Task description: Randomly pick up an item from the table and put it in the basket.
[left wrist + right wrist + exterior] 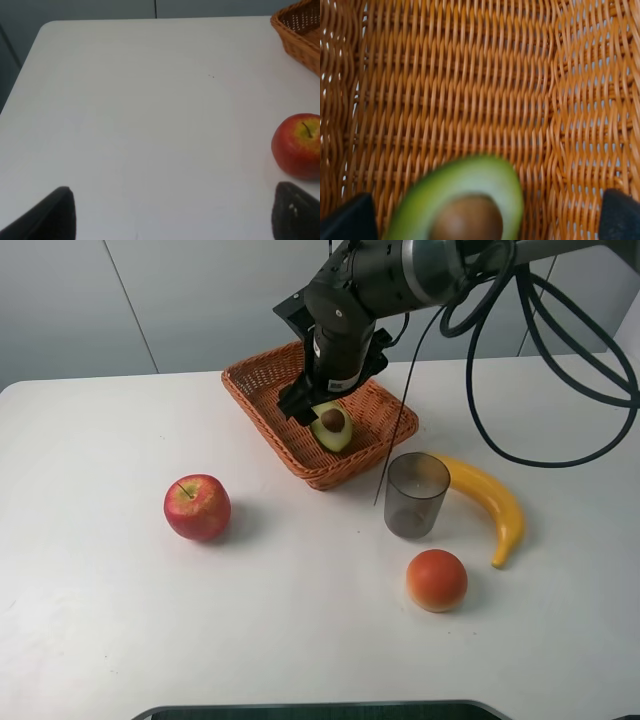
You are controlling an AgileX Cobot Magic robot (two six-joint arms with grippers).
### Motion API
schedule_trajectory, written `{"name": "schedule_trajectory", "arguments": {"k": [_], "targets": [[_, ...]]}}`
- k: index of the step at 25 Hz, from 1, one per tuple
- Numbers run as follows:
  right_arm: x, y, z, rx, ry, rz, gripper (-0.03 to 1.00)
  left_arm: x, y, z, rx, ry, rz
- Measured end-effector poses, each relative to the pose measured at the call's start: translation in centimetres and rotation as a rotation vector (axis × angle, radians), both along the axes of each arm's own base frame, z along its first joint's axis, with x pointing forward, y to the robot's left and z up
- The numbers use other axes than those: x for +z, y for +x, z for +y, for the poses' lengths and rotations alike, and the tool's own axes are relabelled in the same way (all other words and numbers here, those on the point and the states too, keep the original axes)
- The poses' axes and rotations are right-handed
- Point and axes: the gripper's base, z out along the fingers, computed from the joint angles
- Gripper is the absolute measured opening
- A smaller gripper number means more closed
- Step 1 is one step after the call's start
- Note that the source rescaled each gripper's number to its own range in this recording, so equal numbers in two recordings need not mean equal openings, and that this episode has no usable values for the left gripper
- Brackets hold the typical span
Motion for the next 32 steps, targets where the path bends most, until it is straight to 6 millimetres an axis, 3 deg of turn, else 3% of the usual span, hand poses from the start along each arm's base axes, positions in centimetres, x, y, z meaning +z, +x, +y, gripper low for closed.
{"name": "schedule_trajectory", "arguments": {"k": [2,6,12,16,23,32], "targets": [[0.0,0.0,0.0,-0.004,0.000,0.002,0.99,0.0,0.0,0.0,0.000,0.000,0.000],[1.0,-0.3,-0.3,-0.041,0.002,0.010,0.99,0.0,0.0,0.0,0.000,0.001,0.000],[3.9,-1.5,-1.0,-0.146,0.054,0.080,1.00,0.0,0.0,0.0,-0.001,0.002,0.000],[6.2,-2.3,-2.6,-0.250,0.091,0.121,1.00,0.0,0.0,0.0,0.000,0.001,0.000],[8.3,-5.4,-7.7,-0.378,0.180,0.193,1.00,0.0,0.0,0.0,0.000,0.001,0.000],[9.7,-11.0,-17.7,-0.575,0.233,0.197,1.00,0.0,0.0,0.0,0.000,0.001,0.000]]}}
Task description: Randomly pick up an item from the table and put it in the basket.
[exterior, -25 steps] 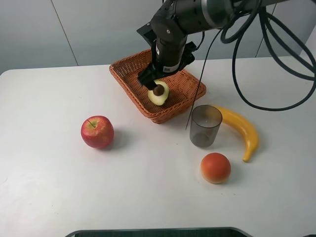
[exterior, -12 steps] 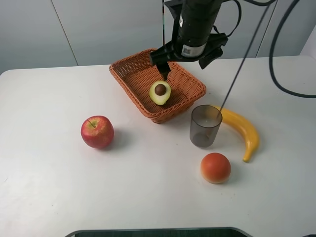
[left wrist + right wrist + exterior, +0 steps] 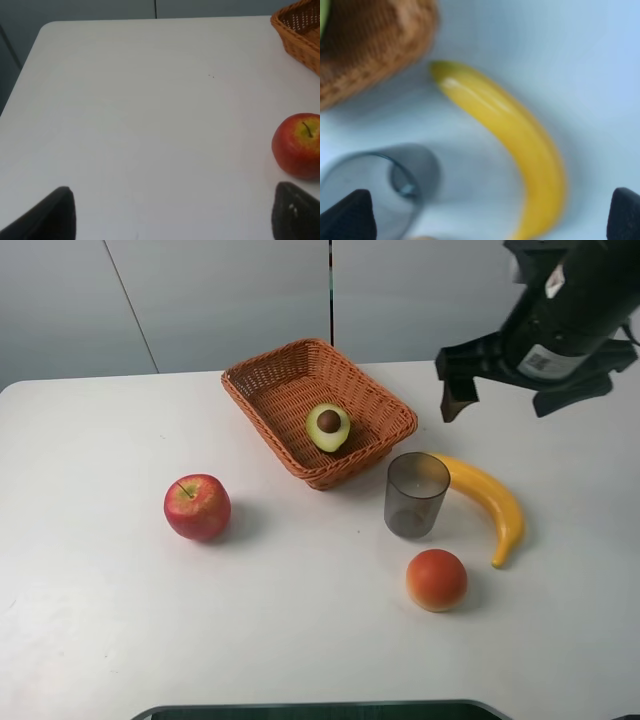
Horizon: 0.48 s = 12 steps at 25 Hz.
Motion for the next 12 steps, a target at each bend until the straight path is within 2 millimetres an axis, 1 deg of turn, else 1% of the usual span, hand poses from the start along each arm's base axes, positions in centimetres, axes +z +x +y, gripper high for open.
{"name": "schedule_trajectory", "arguments": {"k": [4,8,10,12], "targets": [[1.1,-3.1,-4.3,-0.095,0.006,-0.038,1.00,0.0,0.0,0.0,0.000,0.000,0.000],[2.5,-6.4,-7.8,-0.168,-0.005,-0.097,1.00,0.0,0.0,0.0,0.000,0.000,0.000],[3.3,-8.2,-8.9,-0.182,-0.017,-0.130,1.00,0.0,0.0,0.0,0.000,0.000,0.000],[4.3,-10.2,-9.5,-0.173,-0.026,-0.188,1.00,0.0,0.0,0.0,0.000,0.000,0.000]]}}
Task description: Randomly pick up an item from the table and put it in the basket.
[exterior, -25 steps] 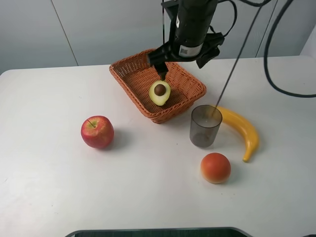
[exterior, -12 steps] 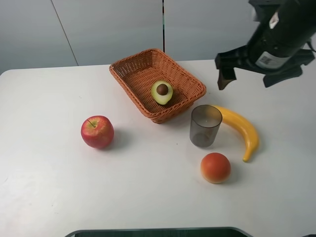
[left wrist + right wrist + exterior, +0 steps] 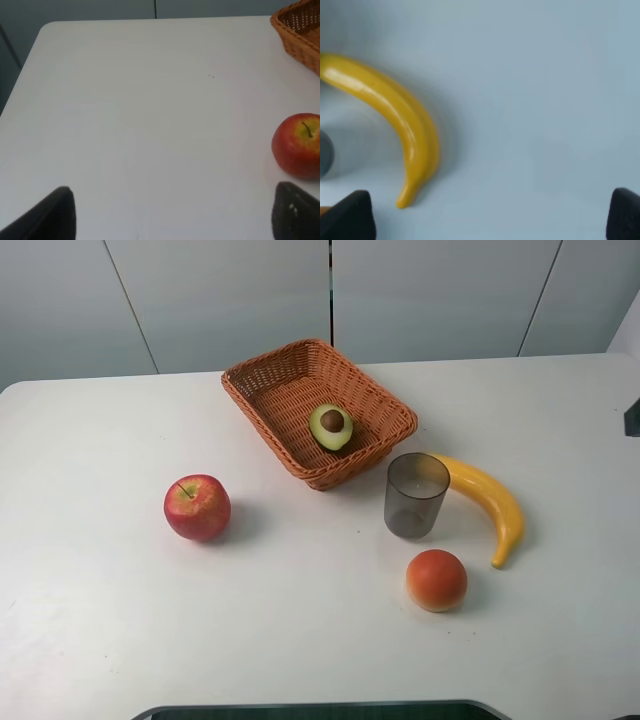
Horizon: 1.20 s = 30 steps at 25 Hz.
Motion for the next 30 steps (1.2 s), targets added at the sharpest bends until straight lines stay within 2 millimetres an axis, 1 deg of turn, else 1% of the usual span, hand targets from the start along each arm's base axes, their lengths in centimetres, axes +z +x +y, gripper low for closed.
{"name": "schedule_trajectory", "arguments": {"k": [4,10,15,18,22,24,27,30], "targets": [[1.5,-4.0,-0.3,0.023,-0.005,-0.121,1.00,0.0,0.0,0.0,0.000,0.000,0.000],[3.1,-9.0,-0.6,0.040,0.001,-0.301,1.00,0.0,0.0,0.0,0.000,0.000,0.000],[3.5,-12.7,-0.6,0.053,0.035,-0.429,1.00,0.0,0.0,0.0,0.000,0.000,0.000],[3.6,-14.3,-0.6,0.065,0.048,-0.504,1.00,0.0,0.0,0.0,0.000,0.000,0.000],[2.3,-15.8,-0.5,0.090,0.049,-0.568,1.00,0.0,0.0,0.0,0.000,0.000,0.000],[1.0,-16.1,-0.5,0.106,0.037,-0.573,1.00,0.0,0.0,0.0,0.000,0.000,0.000],[-0.8,-16.2,-0.5,0.133,0.012,-0.558,1.00,0.0,0.0,0.0,0.000,0.000,0.000],[-1.2,-16.1,-0.3,0.173,0.004,-0.543,1.00,0.0,0.0,0.0,0.000,0.000,0.000]]}}
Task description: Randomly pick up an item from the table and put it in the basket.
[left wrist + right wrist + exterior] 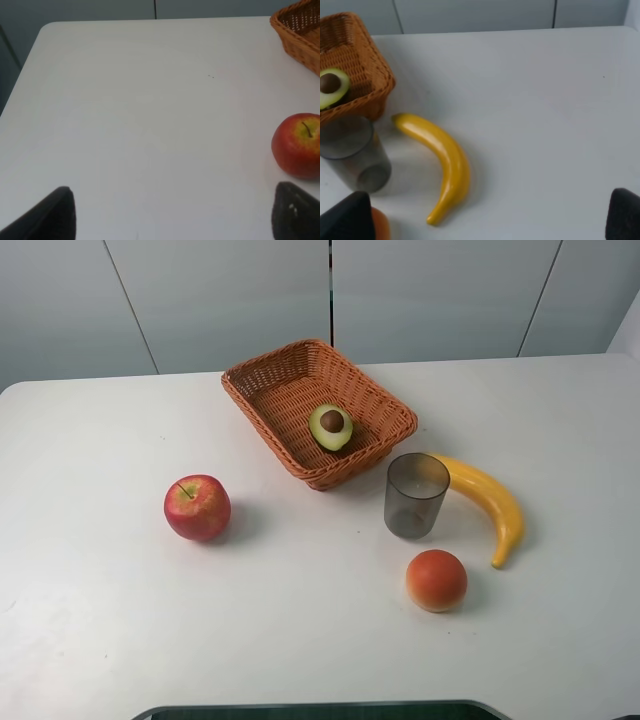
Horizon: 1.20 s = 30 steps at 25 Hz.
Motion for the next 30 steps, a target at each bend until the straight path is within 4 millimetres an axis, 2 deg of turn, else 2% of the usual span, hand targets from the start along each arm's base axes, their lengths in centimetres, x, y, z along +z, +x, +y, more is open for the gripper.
{"name": "schedule_trajectory", "arguments": {"k": [30], "targets": [[0.05,-0.04,-0.04,0.006,-0.018,-0.013,1.00,0.00,0.00,0.00,0.000,0.000,0.000]]}}
